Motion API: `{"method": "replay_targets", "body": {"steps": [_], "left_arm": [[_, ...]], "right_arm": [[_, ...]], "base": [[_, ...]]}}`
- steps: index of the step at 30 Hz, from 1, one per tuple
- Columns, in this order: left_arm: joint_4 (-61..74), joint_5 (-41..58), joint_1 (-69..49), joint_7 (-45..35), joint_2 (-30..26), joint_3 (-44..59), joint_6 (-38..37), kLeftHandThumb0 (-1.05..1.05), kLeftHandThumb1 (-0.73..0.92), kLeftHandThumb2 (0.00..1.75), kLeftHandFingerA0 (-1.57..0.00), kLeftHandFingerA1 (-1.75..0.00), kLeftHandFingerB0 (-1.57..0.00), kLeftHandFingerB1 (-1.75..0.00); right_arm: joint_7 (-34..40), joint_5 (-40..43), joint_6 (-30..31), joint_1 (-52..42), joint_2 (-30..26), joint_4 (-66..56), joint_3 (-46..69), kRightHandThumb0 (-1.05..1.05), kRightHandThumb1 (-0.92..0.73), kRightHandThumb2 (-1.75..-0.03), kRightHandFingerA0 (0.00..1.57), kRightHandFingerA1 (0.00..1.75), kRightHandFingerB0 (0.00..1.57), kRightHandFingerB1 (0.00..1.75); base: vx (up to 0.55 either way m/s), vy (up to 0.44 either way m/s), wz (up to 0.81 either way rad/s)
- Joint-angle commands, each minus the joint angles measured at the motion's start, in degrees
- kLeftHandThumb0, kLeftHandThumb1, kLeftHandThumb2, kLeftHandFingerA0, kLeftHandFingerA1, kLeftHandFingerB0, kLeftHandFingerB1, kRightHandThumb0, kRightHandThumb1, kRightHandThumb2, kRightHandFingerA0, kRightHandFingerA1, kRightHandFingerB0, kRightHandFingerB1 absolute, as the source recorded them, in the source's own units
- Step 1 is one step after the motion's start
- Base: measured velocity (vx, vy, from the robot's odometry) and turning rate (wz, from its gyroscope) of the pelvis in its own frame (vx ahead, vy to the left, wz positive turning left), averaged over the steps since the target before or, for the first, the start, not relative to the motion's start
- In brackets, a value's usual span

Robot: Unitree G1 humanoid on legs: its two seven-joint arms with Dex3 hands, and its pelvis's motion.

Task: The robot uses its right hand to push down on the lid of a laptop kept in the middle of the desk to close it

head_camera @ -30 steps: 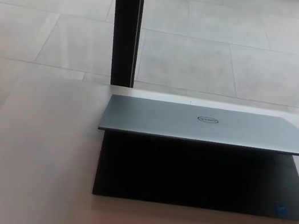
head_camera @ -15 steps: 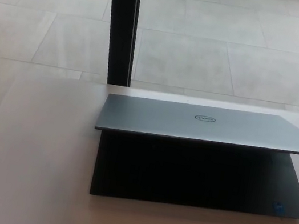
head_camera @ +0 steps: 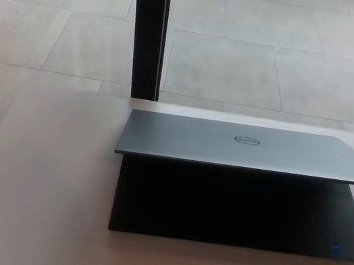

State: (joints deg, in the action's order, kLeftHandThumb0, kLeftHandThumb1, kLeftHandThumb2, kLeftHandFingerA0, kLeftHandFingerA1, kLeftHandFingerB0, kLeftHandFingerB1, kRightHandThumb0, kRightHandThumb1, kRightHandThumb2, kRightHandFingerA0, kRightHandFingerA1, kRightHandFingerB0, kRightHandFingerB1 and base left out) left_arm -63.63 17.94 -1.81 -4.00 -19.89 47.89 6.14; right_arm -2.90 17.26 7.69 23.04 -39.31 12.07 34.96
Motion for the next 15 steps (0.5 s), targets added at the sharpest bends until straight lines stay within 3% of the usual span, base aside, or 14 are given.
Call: {"method": "replay_targets", "body": {"steps": [1,2,5,6,7,8,9,10,13,14,15], "left_arm": [[-1.21,2.85,0.16,-0.65,-1.73,-0.13,-2.53,-1.05,0.92,0.70,-0.28,-1.45,-0.23,-1.27],[-0.61,2.78,0.10,0.30,-1.48,-0.22,-2.52,-1.05,0.90,0.72,-0.30,-1.47,-0.27,-1.30],[-0.52,2.99,0.31,0.44,-1.47,-0.24,-2.33,-1.05,0.91,0.71,-0.29,-1.45,-0.27,-1.31],[-0.47,3.18,0.33,0.27,-1.48,-0.15,-2.13,-1.05,0.92,0.69,-0.29,-1.45,-0.26,-1.30],[-0.44,3.23,0.41,0.32,-1.54,-0.16,-1.98,-1.05,0.92,0.68,-0.28,-1.44,-0.26,-1.29],[-0.49,3.25,0.61,0.36,-1.60,-0.16,-2.05,-1.05,0.91,0.69,-0.28,-1.44,-0.25,-1.28],[-0.52,3.29,0.67,0.35,-1.62,-0.16,-2.10,-1.05,0.91,0.69,-0.28,-1.44,-0.25,-1.28],[-0.46,3.32,0.72,0.26,-1.60,-0.20,-2.03,-1.05,0.92,0.69,-0.28,-1.45,-0.25,-1.31],[-0.17,2.86,0.67,1.15,-1.49,-0.65,-2.23,-1.05,0.92,0.70,-0.28,-1.42,-0.27,-1.30],[-0.19,3.07,0.71,1.22,-1.52,-0.46,-2.23,-1.05,0.92,0.70,-0.28,-1.42,-0.27,-1.30],[-0.07,3.21,0.64,0.80,-1.54,-0.45,-2.06,-1.05,0.92,0.69,-0.27,-1.43,-0.26,-1.32]], "right_arm": [[-8.49,-10.64,-2.46,8.32,-4.43,-7.81,-18.68,-0.89,-0.90,-0.68,0.32,0.48,0.30,0.30],[-9.13,-13.22,-2.82,8.58,-5.09,-8.42,-21.57,-0.95,-0.77,-0.86,0.33,0.51,0.27,0.36],[-9.80,-16.10,-4.24,9.23,-4.75,-9.06,-26.26,-0.96,-0.78,-0.87,0.34,0.52,0.28,0.36],[-10.86,-17.56,-5.63,9.68,-3.66,-8.66,-29.28,-0.90,-0.92,-0.68,0.35,0.47,0.33,0.31],[-11.35,-18.59,-6.24,9.80,-3.11,-8.61,-31.37,-0.94,-0.77,-0.81,0.33,0.49,0.30,0.35],[-11.55,-19.99,-7.48,9.53,-2.50,-8.42,-33.63,-0.88,-0.91,-0.68,0.36,0.45,0.34,0.31],[-11.46,-20.36,-7.96,9.47,-2.44,-8.29,-34.57,-0.88,-0.91,-0.68,0.36,0.45,0.34,0.31],[-11.79,-21.08,-8.58,9.10,-2.37,-8.19,-36.11,-0.92,-0.76,-0.84,0.35,0.51,0.29,0.37],[-12.73,-25.69,-10.77,8.37,-1.70,-6.27,-43.18,-0.92,-0.79,-0.86,0.33,0.50,0.28,0.36],[-12.50,-26.44,-11.50,8.48,-1.53,-5.54,-44.37,-0.92,-0.79,-0.86,0.33,0.50,0.28,0.36],[-12.35,-26.61,-11.41,8.54,-0.83,-4.59,-45.75,-0.86,-0.92,-0.69,0.35,0.46,0.33,0.31]], "base": [[0.00,0.000,0.00],[0.00,0.000,0.00],[0.00,0.000,0.00],[0.00,0.000,0.00],[0.00,0.000,0.00],[0.00,0.000,0.00],[0.00,0.000,0.00],[0.00,0.000,0.00],[0.00,0.000,0.00],[0.00,0.000,0.00],[0.00,0.000,0.00]]}}
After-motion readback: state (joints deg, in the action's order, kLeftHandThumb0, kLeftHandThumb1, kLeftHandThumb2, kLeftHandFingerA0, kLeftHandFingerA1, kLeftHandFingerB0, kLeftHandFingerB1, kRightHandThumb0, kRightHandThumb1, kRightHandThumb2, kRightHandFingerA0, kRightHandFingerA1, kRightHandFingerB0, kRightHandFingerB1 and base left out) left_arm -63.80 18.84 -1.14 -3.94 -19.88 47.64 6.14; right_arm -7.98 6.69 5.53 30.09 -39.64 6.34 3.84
